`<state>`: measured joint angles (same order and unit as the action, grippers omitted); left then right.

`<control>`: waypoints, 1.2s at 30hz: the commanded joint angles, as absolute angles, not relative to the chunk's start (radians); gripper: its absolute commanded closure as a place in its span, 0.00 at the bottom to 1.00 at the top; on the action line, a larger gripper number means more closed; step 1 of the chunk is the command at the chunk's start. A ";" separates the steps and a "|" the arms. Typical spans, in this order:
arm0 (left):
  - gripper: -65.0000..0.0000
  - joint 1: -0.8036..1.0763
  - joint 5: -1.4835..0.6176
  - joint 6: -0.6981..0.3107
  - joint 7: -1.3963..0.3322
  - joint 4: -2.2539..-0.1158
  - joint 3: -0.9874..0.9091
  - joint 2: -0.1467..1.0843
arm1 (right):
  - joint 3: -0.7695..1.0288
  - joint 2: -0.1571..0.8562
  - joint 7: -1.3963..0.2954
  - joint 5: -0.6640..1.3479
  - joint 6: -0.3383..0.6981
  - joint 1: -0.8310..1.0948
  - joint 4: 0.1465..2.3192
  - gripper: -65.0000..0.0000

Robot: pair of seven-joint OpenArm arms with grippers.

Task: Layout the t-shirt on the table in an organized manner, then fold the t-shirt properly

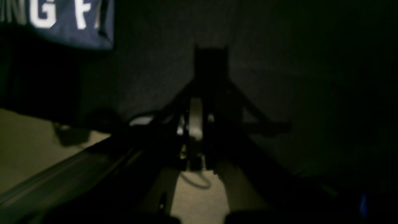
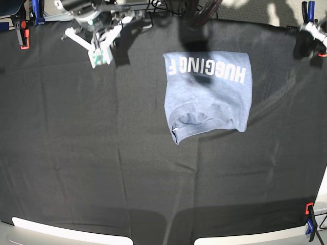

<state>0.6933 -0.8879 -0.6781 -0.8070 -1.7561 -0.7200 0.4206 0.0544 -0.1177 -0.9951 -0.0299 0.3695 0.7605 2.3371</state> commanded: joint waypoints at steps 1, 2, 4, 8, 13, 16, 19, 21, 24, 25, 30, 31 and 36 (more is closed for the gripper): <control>1.00 0.714 -0.910 -0.685 -0.784 -1.772 -0.728 0.419 | 0.053 -0.111 -0.979 -0.002 0.371 0.770 2.356 1.00; 1.00 0.722 -0.910 -0.685 -0.784 -1.772 -0.728 0.405 | 0.053 -0.102 -0.981 0.015 0.372 0.775 2.356 1.00; 1.00 0.742 -0.904 -0.698 -0.786 -1.772 -0.728 0.374 | 0.053 -0.090 -0.984 0.032 0.384 0.791 2.356 1.00; 1.00 0.790 -0.892 -0.698 -0.788 -1.772 -0.728 0.322 | 0.053 -0.085 -0.988 0.038 0.407 0.847 2.356 1.00; 1.00 0.847 -0.891 -0.698 -0.788 -1.772 -0.728 0.311 | 0.053 -0.058 -1.000 0.036 0.412 0.924 2.356 1.00; 1.00 0.882 -0.891 -0.698 -0.788 -1.772 -0.728 0.311 | 0.054 -0.004 -1.020 -0.008 0.411 0.975 2.356 1.00; 1.00 0.907 -0.890 -0.698 -0.787 -1.771 -0.727 0.310 | 0.079 0.043 -1.034 -0.027 0.401 1.025 2.356 1.00; 1.00 0.913 -0.889 -0.698 -0.786 -1.763 -0.727 0.310 | 0.117 0.053 -1.041 -0.010 0.402 1.058 2.356 1.00; 1.00 0.910 -0.887 -0.698 -0.767 -1.715 -0.725 0.310 | 0.184 0.052 -1.046 0.043 0.414 1.088 2.333 1.00; 1.00 0.909 -0.884 -0.698 -0.755 -1.690 -0.725 0.310 | 0.200 0.053 -1.048 0.058 0.425 1.095 2.302 1.00; 1.00 0.863 -0.757 -0.698 -0.672 -1.481 -0.678 0.311 | 0.222 0.059 -1.043 0.061 0.445 1.077 2.057 1.00; 1.00 0.846 -0.747 -0.698 -0.665 -1.429 -0.657 0.314 | 0.221 0.062 -1.043 0.061 0.444 1.061 2.001 1.00; 1.00 0.753 -0.627 -0.698 -0.518 -1.154 -0.530 0.337 | 0.222 0.088 -1.022 0.056 0.386 0.939 1.682 1.00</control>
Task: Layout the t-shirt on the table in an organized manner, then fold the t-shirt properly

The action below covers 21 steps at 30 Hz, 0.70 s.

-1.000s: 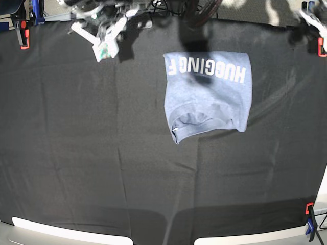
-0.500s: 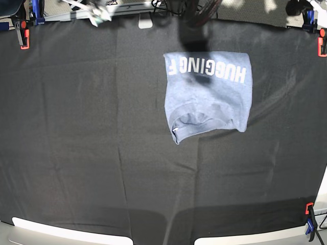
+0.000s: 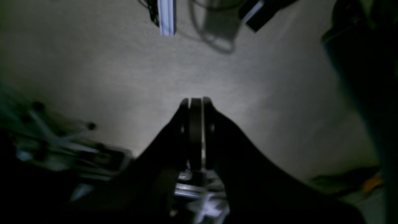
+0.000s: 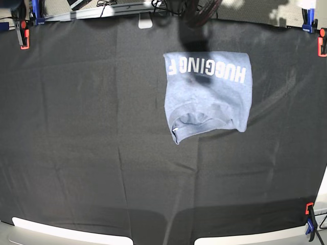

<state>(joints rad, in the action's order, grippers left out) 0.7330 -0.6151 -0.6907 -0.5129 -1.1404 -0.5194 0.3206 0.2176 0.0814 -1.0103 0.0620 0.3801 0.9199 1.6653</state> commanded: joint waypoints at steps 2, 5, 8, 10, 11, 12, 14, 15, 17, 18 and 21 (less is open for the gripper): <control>1.00 0.721 -0.546 -0.698 -0.415 -1.046 -0.470 0.352 | 0.222 0.115 -0.984 0.056 0.381 0.868 1.535 1.00; 1.00 0.666 -0.426 -0.698 -0.223 -0.891 -0.388 0.367 | 0.222 0.170 -0.917 0.056 0.382 0.747 1.296 1.00; 1.00 0.599 -0.342 -0.698 -0.100 -0.759 -0.331 0.363 | 0.222 0.219 -0.844 0.057 0.383 0.620 1.060 1.00; 1.00 0.551 -0.337 -0.698 -0.093 -0.686 -0.305 0.358 | 0.222 0.248 -0.783 0.056 0.386 0.541 0.915 1.00; 1.00 0.528 -0.337 -0.698 -0.092 -0.654 -0.299 0.354 | 0.222 0.262 -0.747 0.056 0.387 0.506 0.849 1.00; 1.00 0.508 -0.338 -0.698 -0.092 -0.622 -0.299 0.348 | 0.222 0.273 -0.706 0.057 0.390 0.474 0.788 1.00; 1.00 0.469 -0.341 -0.698 -0.091 -0.570 -0.299 0.336 | 0.221 0.293 -0.620 0.056 0.397 0.416 0.686 1.00; 1.00 0.448 -0.341 -0.698 -0.087 -0.549 -0.299 0.329 | 0.221 0.300 -0.578 0.056 0.409 0.390 0.646 1.00; 0.89 0.408 -0.341 -0.662 -0.071 -0.513 -0.299 0.312 | 0.221 0.310 -0.510 0.057 0.445 0.340 0.587 1.00; 0.84 0.389 -0.341 -0.604 -0.063 -0.499 -0.299 0.301 | 0.221 0.311 -0.482 0.057 0.459 0.317 0.565 1.00; 0.80 0.333 -0.340 -0.477 -0.051 -0.468 -0.299 0.265 | 0.221 0.303 -0.407 0.061 0.476 0.257 0.526 0.91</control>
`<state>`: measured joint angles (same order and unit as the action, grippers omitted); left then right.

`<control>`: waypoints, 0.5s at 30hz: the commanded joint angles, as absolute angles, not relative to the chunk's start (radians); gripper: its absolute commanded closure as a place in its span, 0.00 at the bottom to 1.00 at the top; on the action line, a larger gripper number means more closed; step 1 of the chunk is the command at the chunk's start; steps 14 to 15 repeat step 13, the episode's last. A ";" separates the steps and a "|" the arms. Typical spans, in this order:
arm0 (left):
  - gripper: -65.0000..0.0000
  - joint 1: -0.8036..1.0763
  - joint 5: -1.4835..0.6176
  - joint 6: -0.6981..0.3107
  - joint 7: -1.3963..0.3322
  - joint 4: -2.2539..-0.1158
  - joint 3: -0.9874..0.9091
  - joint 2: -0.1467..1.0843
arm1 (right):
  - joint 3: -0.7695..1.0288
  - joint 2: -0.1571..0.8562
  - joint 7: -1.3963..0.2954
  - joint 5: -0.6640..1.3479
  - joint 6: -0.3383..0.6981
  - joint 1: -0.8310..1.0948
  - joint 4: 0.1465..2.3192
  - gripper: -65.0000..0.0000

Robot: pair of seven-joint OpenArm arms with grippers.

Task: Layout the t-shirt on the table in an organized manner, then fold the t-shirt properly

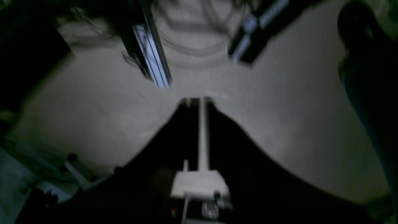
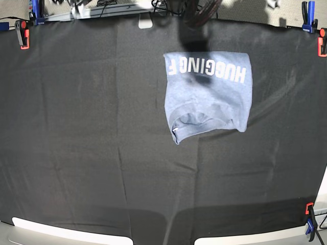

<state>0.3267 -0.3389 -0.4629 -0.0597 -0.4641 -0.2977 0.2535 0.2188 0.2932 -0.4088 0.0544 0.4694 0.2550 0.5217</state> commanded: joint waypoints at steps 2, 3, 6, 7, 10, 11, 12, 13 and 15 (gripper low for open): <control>0.80 0.296 -0.339 -0.429 -0.044 -0.451 -0.299 0.244 | 0.221 0.293 -0.356 0.060 0.482 0.226 0.509 0.84; 0.80 0.279 -0.332 -0.415 -0.032 -0.441 -0.299 0.234 | 0.221 0.287 -0.334 0.060 0.484 0.212 0.502 0.81; 0.80 0.239 -0.253 -0.364 0.003 -0.410 -0.299 0.209 | 0.221 0.269 -0.298 0.060 0.487 0.187 0.489 0.79; 0.80 0.229 -0.239 -0.350 0.006 -0.399 -0.299 0.203 | 0.221 0.264 -0.294 0.060 0.487 0.183 0.488 0.79; 0.80 0.218 -0.236 -0.340 0.018 -0.376 -0.299 0.195 | 0.212 0.255 -0.287 0.060 0.487 0.180 0.488 0.79; 0.80 0.218 -0.236 -0.340 0.022 -0.374 -0.299 0.194 | 0.199 0.255 -0.285 0.060 0.487 0.180 0.488 0.79; 0.80 0.216 -0.236 -0.340 0.024 -0.373 -0.299 0.194 | 0.181 0.256 -0.283 0.060 0.487 0.180 0.488 0.79; 0.80 0.216 -0.236 -0.340 0.024 -0.373 -0.299 0.195 | 0.160 0.257 -0.281 0.060 0.487 0.180 0.488 0.79; 0.80 0.216 -0.236 -0.340 0.024 -0.373 -0.299 0.195 | 0.160 0.257 -0.281 0.060 0.487 0.180 0.488 0.79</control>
